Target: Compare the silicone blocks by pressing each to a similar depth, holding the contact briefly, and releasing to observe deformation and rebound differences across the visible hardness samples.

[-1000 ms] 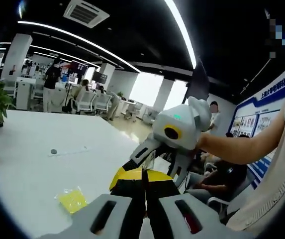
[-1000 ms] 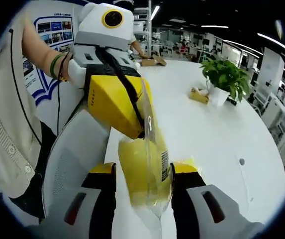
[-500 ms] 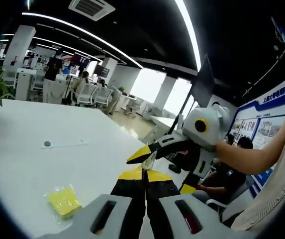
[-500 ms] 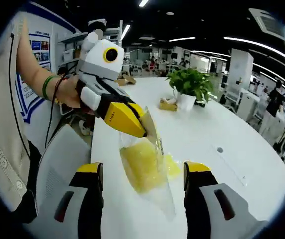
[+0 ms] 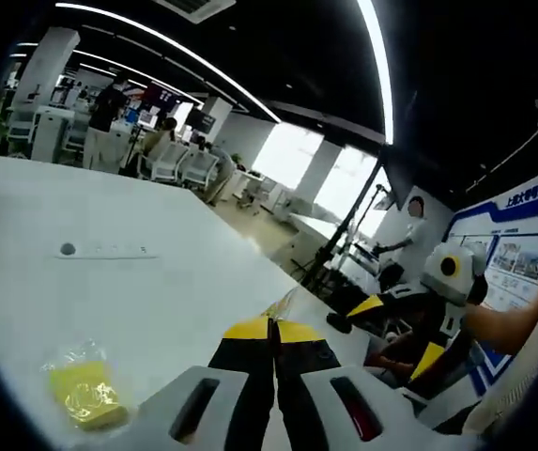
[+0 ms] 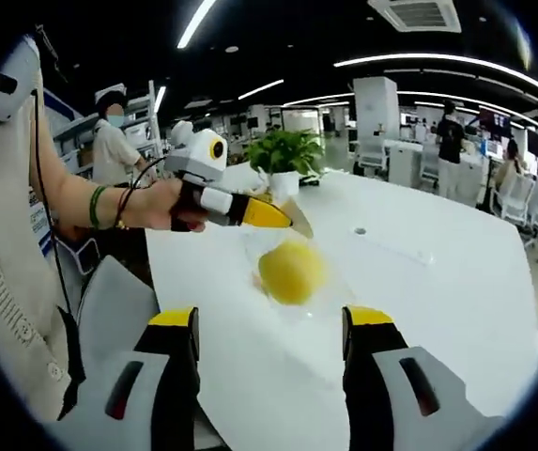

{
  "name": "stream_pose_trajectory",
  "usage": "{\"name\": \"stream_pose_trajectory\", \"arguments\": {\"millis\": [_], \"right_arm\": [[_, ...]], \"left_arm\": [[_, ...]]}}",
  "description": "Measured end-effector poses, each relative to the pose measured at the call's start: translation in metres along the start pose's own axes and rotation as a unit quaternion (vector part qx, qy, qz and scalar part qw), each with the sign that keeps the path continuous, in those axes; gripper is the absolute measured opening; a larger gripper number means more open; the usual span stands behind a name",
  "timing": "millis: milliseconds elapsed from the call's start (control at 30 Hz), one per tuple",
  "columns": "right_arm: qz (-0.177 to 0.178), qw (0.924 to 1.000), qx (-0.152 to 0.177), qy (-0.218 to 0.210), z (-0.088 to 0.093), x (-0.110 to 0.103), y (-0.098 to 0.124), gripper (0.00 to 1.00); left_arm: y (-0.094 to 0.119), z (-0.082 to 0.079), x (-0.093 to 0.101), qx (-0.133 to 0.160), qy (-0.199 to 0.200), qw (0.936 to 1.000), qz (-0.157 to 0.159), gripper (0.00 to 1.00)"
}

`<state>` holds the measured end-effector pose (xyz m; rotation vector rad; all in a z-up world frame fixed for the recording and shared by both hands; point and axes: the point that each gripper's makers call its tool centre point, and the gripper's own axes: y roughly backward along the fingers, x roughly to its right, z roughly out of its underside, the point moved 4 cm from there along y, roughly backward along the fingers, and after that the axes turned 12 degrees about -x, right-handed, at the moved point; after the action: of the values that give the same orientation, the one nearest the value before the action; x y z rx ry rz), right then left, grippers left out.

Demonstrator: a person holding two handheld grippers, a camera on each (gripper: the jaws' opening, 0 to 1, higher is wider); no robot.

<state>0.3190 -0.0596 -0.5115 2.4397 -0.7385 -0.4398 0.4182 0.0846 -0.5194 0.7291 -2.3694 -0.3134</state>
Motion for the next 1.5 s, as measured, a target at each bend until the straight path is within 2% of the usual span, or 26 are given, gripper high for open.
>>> {"name": "stream_pose_trajectory", "arguments": {"millis": [100, 167, 233, 300, 367, 467, 500, 600, 633, 700, 733, 800, 833, 900, 967, 1000, 1033, 1067, 1133, 1167, 1200, 1233, 1367, 1400, 1467, 1500], "right_arm": [[0.009, 0.9997, 0.002, -0.022, 0.009, 0.007, 0.009, 0.59], [0.013, 0.9994, -0.002, -0.032, 0.017, 0.013, 0.012, 0.59], [0.017, 0.9991, -0.009, -0.037, 0.023, 0.016, 0.011, 0.56], [0.018, 0.9988, -0.013, -0.043, 0.028, 0.020, 0.010, 0.55], [0.018, 0.9985, -0.010, -0.051, 0.029, 0.023, 0.010, 0.55], [0.017, 0.9982, -0.009, -0.057, 0.030, 0.025, 0.007, 0.55], [0.014, 0.9981, -0.009, -0.060, 0.031, 0.025, 0.005, 0.55], [0.010, 0.9979, -0.015, -0.062, 0.034, 0.026, -0.001, 0.54], [0.007, 0.9977, -0.017, -0.065, 0.036, 0.026, -0.003, 0.54], [0.001, 0.9973, -0.015, -0.072, 0.037, 0.026, -0.006, 0.54], [-0.002, 0.9971, -0.016, -0.074, 0.037, 0.026, -0.008, 0.54], [-0.003, 0.9971, -0.017, -0.074, 0.038, 0.027, -0.011, 0.53], [-0.007, 0.9969, -0.018, -0.076, 0.039, 0.027, -0.012, 0.53], [-0.010, 0.9968, -0.016, -0.078, 0.039, 0.028, -0.013, 0.53], [-0.011, 0.9967, -0.019, -0.079, 0.040, 0.031, -0.014, 0.52], [-0.011, 0.9966, -0.019, -0.080, 0.040, 0.033, -0.014, 0.52], [-0.011, 0.9965, -0.018, -0.081, 0.040, 0.035, -0.013, 0.52], [-0.011, 0.9963, -0.020, -0.082, 0.041, 0.037, -0.013, 0.52], [-0.010, 0.9962, -0.021, -0.084, 0.043, 0.041, -0.013, 0.52], [-0.010, 0.9961, -0.022, -0.085, 0.044, 0.041, -0.013, 0.52], [-0.009, 0.9960, -0.021, -0.086, 0.044, 0.043, -0.012, 0.52], [-0.008, 0.9959, -0.020, -0.088, 0.045, 0.044, -0.012, 0.52], [-0.009, 0.9956, -0.016, -0.092, 0.046, 0.045, -0.011, 0.51], [-0.008, 0.9956, -0.018, -0.092, 0.047, 0.045, -0.011, 0.51], [-0.007, 0.9956, -0.015, -0.093, 0.047, 0.045, -0.010, 0.51], [-0.007, 0.9953, -0.014, -0.095, 0.048, 0.046, -0.009, 0.51]], "left_arm": [[-0.016, 0.004, -0.006, 0.002, 0.025, 0.9997, 0.004, 0.00], [-0.027, 0.010, -0.006, 0.010, 0.079, 0.9962, 0.036, 0.00], [-0.038, 0.017, -0.008, 0.015, 0.127, 0.9893, 0.070, 0.00], [-0.044, 0.022, -0.018, 0.025, 0.175, 0.9818, 0.070, 0.00], [-0.052, 0.031, -0.029, 0.021, 0.199, 0.9770, 0.072, 0.00], [-0.059, 0.039, -0.044, 0.020, 0.216, 0.9746, 0.053, 0.00], [-0.061, 0.044, -0.053, 0.020, 0.217, 0.9754, 0.032, 0.00], [-0.060, 0.041, -0.076, 0.048, 0.245, 0.9684, 0.012, 0.00], [-0.059, 0.043, -0.083, 0.045, 0.249, 0.9673, 0.004, 0.00], [-0.059, 0.047, -0.100, 0.041, 0.245, 0.9684, -0.020, 0.00], [-0.058, 0.051, -0.113, 0.045, 0.265, 0.9624, -0.040, 0.00], [-0.057, 0.056, -0.124, 0.055, 0.279, 0.9574, -0.049, 0.00], [-0.057, 0.060, -0.132, 0.064, 0.308, 0.9476, -0.058, 0.00], [-0.059, 0.067, -0.139, 0.074, 0.326, 0.9405, -0.063, 0.00], [-0.064, 0.075, -0.143, 0.076, 0.338, 0.9348, -0.077, 0.00], [-0.066, 0.077, -0.145, 0.087, 0.354, 0.9278, -0.080, 0.00], [-0.071, 0.079, -0.143, 0.102, 0.378, 0.9175, -0.067, 0.00], [-0.076, 0.083, -0.142, 0.103, 0.385, 0.9145, -0.071, 0.00], [-0.081, 0.086, -0.140, 0.100, 0.377, 0.9174, -0.078, 0.00], [-0.085, 0.089, -0.138, 0.105, 0.386, 0.9129, -0.080, 0.00], [-0.089, 0.091, -0.137, 0.119, 0.408, 0.9015, -0.083, 0.00], [-0.092, 0.093, -0.134, 0.124, 0.420, 0.8958, -0.076, 0.00], [-0.104, 0.103, -0.129, 0.107, 0.418, 0.8983, -0.084, 0.00], [-0.106, 0.108, -0.129, 0.098, 0.423, 0.8959, -0.095, 0.00], [-0.107, 0.112, -0.129, 0.102, 0.426, 0.8945, -0.090, 0.00], [-0.107, 0.115, -0.130, 0.102, 0.435, 0.8896, -0.097, 0.00]]}}
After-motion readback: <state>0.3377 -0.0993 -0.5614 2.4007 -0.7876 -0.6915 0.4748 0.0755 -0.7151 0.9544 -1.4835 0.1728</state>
